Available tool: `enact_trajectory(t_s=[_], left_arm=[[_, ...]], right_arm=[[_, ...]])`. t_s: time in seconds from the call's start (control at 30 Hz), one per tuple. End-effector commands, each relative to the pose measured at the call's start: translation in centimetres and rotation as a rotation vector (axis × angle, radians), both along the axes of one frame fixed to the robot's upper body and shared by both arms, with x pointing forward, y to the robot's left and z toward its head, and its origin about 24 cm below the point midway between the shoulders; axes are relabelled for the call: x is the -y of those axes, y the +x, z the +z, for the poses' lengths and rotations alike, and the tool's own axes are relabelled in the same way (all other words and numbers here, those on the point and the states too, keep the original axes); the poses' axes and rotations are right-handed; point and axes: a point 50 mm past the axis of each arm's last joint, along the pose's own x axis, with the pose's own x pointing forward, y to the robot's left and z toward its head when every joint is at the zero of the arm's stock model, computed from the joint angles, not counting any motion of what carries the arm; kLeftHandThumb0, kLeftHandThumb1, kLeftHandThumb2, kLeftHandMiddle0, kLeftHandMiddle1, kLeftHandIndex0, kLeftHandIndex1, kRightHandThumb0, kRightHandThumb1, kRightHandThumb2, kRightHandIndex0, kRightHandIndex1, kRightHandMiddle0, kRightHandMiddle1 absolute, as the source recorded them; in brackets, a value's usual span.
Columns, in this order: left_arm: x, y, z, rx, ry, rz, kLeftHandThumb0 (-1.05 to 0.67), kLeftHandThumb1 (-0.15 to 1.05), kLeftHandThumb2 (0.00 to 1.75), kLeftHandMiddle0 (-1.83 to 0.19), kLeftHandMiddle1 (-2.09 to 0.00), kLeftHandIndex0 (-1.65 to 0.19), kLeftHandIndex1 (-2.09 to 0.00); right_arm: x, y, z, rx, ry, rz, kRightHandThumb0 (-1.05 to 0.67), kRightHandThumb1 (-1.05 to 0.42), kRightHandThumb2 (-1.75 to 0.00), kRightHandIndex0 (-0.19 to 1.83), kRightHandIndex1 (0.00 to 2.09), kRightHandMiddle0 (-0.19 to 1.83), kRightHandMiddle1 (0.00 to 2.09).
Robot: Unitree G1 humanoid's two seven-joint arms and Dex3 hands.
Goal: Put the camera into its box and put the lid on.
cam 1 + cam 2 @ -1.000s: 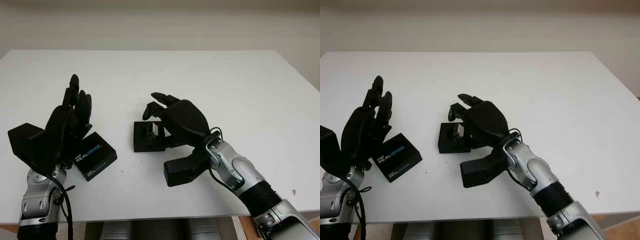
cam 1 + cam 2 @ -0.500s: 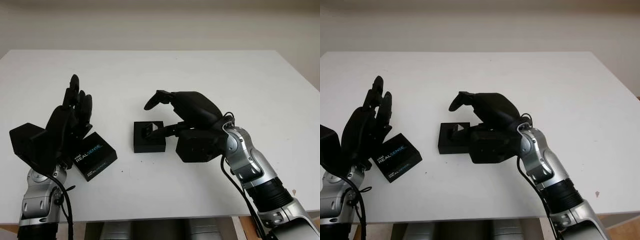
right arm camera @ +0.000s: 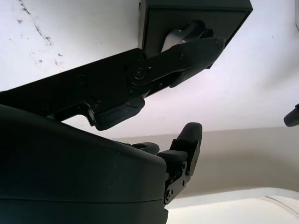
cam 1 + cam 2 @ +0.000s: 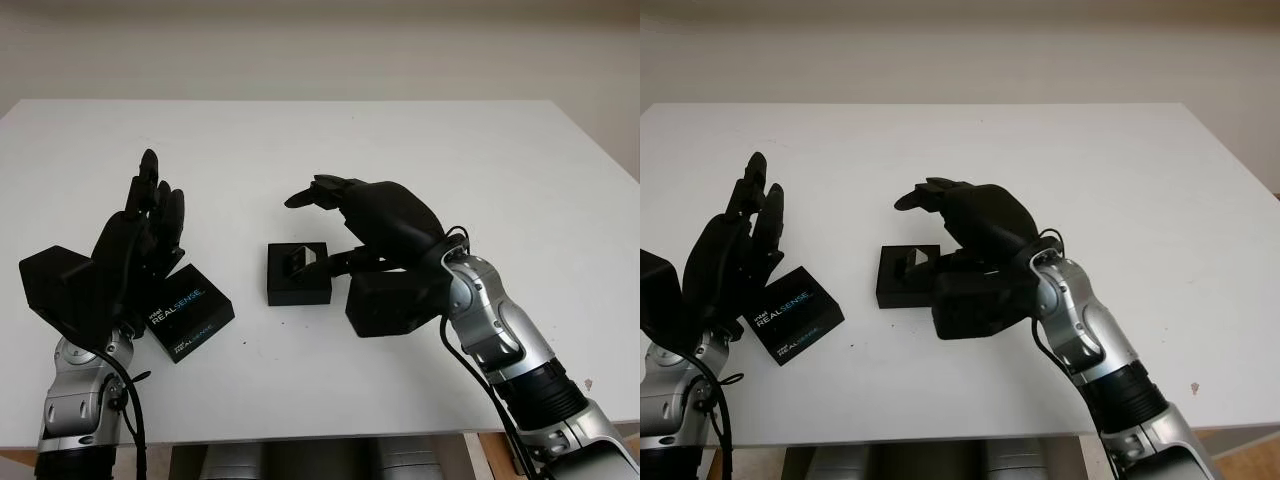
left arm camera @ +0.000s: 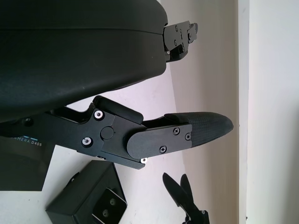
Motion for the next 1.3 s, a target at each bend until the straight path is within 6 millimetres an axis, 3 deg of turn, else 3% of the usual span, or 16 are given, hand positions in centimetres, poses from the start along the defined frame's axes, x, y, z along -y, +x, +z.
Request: enact_trajectory(t_s=[0.0, 0.27, 1.27], left_arm=[[0.2, -0.1, 0.4, 0.017, 0.009, -0.009, -0.7, 1.05, 0.57, 0.19, 0.0, 0.19, 0.0], [0.2, -0.2, 0.4, 0.019, 0.019, -0.016, -0.7, 1.05, 0.59, 0.19, 0.0, 0.19, 0.0], [0.4, -0.3, 0.2, 0.015, 0.058, -0.013, -0.72, 1.05, 0.54, 0.19, 0.0, 0.19, 0.0]], right_arm=[[-0.2, 0.0, -0.3, 0.023, -0.014, -0.002, -0.84, -0.97, -0.05, 0.3, 0.05, 0.26, 0.7], [-0.5, 0.4, -1.3, 0.05, -0.043, -0.017, -0.82, -0.98, -0.05, 0.31, 0.06, 0.22, 0.84], [-0.4, 0.9, -2.4, 0.05, -0.105, -0.034, -0.73, -1.0, -0.06, 0.44, 0.11, 0.38, 1.17]])
